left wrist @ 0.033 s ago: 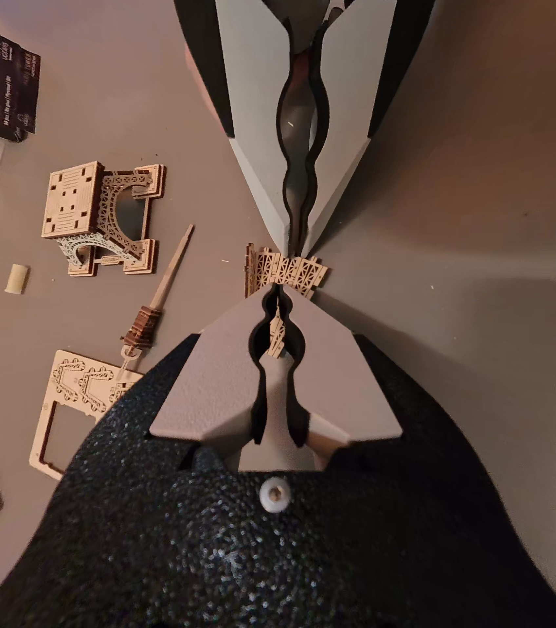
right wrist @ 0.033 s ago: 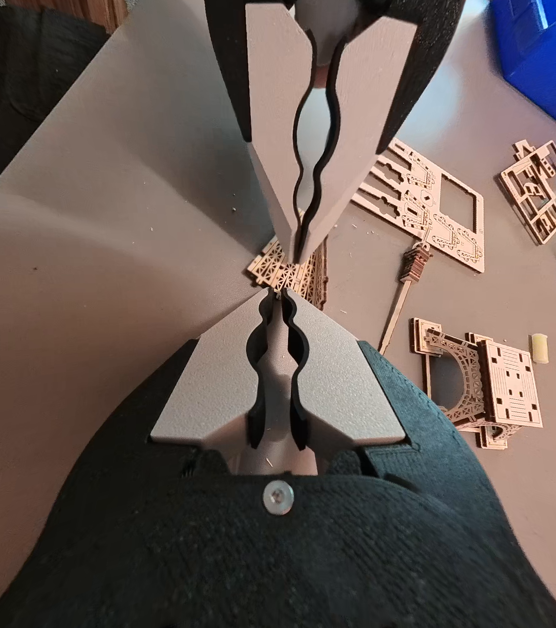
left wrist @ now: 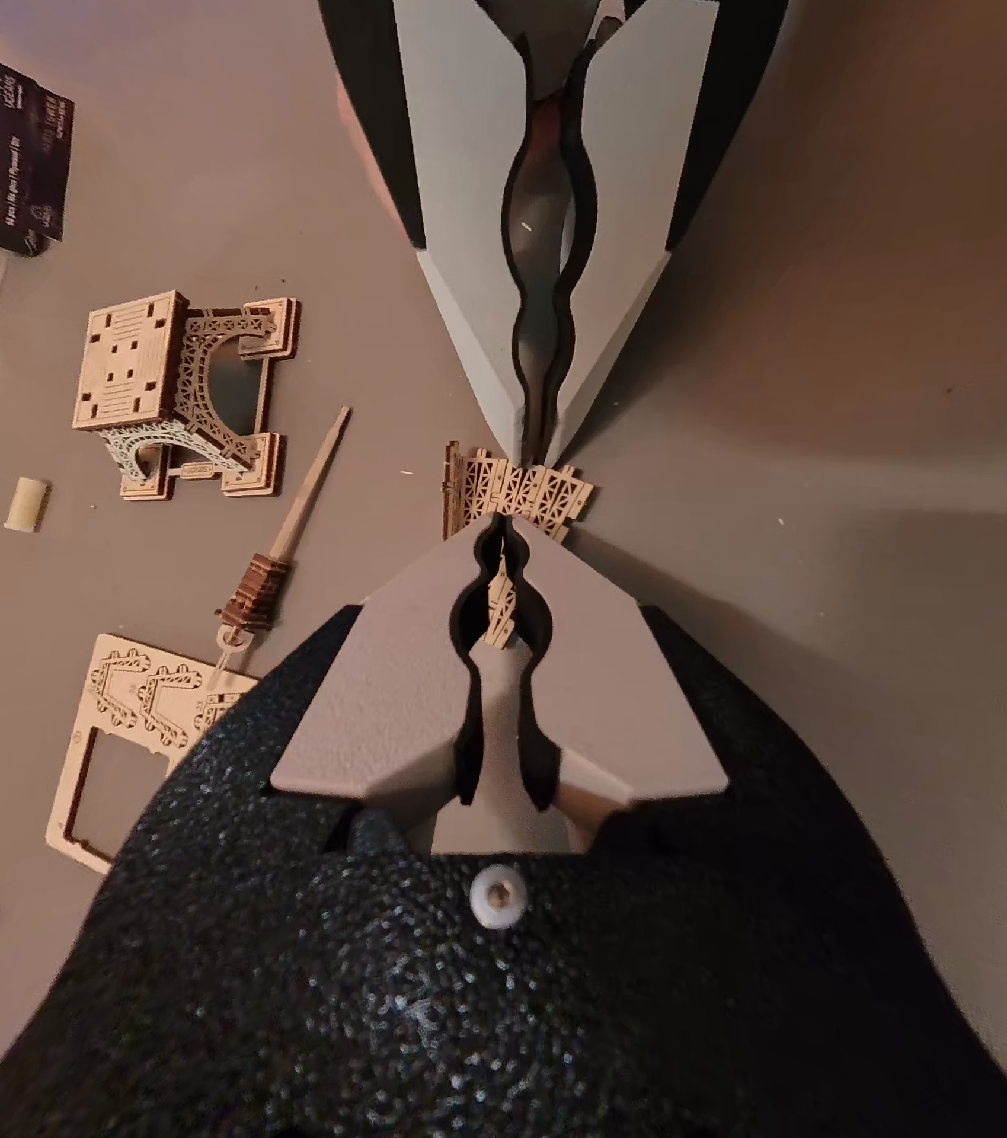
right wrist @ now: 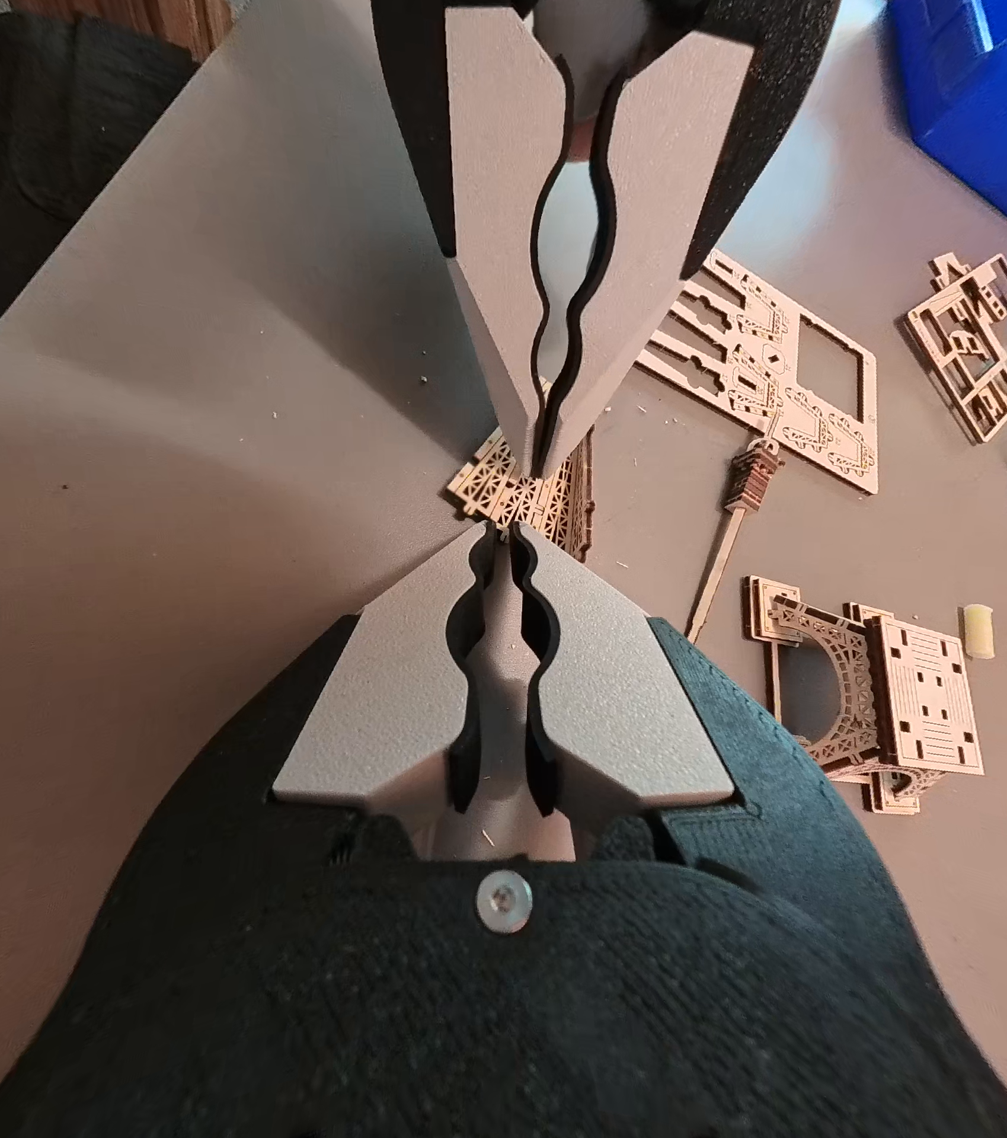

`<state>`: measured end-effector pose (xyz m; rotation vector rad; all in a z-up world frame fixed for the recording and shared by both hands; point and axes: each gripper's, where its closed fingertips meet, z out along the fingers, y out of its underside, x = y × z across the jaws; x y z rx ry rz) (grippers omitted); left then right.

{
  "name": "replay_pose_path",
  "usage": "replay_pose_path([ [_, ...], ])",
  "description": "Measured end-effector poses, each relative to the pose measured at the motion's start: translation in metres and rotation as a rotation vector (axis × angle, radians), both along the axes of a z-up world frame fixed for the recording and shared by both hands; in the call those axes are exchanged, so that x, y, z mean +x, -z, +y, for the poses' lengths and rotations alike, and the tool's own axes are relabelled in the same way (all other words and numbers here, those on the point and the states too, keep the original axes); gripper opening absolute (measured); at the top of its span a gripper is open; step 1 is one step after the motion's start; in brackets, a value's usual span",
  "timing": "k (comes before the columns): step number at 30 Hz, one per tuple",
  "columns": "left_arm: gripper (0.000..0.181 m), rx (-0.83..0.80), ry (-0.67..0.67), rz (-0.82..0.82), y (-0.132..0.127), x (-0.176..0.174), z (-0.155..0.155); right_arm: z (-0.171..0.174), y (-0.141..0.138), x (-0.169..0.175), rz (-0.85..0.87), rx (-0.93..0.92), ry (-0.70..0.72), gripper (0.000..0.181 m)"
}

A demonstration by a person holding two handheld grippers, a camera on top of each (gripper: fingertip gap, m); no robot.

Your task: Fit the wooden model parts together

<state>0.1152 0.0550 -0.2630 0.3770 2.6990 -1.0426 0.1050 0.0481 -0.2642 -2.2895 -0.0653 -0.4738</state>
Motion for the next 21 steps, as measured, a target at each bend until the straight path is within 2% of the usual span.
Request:
replay_pose_path([
  [10, 0.0, -0.045, 0.054, 0.02, -0.0005, -0.0057, -0.0011, 0.0002, 0.0, -0.0005, -0.007, 0.0, -0.009, 0.003],
  [21, 0.0, -0.071, 0.046, -0.017, -0.0033, -0.0009, 0.0009, -0.0043, -0.0005, 0.0026, -0.023, 0.001, -0.007, 0.003],
])
